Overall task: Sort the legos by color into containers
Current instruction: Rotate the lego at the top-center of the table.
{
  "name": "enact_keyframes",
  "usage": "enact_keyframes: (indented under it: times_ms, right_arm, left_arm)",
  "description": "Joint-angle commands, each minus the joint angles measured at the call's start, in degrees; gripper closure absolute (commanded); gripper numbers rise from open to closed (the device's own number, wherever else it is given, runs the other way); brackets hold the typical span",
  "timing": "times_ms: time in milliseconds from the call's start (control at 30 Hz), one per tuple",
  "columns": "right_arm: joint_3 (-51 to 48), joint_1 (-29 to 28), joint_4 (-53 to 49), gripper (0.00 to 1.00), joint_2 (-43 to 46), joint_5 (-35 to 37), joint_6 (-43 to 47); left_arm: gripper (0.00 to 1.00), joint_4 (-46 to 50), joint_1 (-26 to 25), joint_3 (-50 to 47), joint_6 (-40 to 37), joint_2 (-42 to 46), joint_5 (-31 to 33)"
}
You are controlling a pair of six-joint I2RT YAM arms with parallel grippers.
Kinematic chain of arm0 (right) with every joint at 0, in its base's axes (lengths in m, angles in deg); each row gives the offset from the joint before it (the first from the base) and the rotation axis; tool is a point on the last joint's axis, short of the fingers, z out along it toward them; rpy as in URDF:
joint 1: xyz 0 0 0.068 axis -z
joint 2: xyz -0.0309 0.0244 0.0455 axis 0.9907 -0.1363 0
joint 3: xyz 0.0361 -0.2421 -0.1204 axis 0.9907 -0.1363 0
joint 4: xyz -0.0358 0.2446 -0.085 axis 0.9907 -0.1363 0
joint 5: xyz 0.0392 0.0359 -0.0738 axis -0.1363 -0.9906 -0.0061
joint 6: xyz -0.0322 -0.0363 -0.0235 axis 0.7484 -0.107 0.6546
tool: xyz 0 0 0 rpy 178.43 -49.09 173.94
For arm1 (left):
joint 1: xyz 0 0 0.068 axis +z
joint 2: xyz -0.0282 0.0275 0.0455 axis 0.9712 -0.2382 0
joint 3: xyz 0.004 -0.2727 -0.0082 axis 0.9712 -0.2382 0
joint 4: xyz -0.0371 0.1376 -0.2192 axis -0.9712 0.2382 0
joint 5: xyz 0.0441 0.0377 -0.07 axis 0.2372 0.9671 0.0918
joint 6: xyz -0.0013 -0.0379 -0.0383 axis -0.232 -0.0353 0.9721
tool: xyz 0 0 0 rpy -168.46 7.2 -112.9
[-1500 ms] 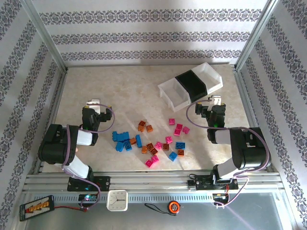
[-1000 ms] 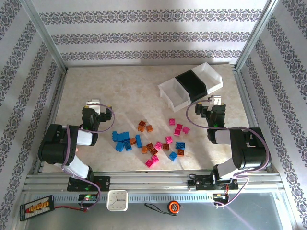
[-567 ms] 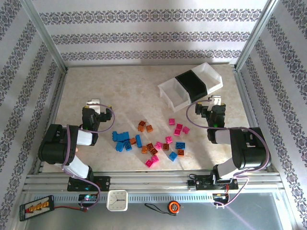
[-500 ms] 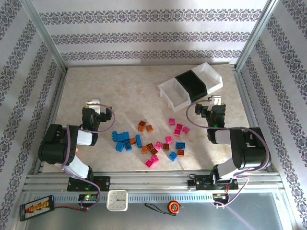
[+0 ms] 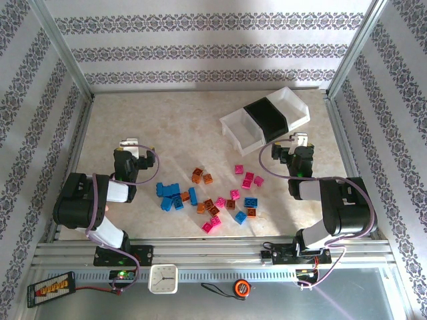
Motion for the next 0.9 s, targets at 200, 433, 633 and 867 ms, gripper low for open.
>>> enact_keyframes:
  times_ms: [200,433,633,867]
  right_arm:
    - [7.6,-1.3,-21.8,0.02,9.8,6.3,-3.8]
    - [17.1,-5.9,-37.4,0.02,12.3,38.9,-23.3]
    - [25.4,-0.2,-43.5,0.02,6.7,3.2,-24.6]
    - [41.7,-1.7,-55.6,0.03,-5.2,-7.7,-14.6]
  left_arm:
    - [0.01,21.4,-0.5,5.0,8.3,20.7,8.4]
    - [0.01,30.8,0.3,6.8,37.5,28.4,15.8]
    - [0.01,28.1,3.5,7.5,41.7,29.3,-5.5]
    - [0.01,20.8,3.5,3.0,47.6,35.2,-9.3]
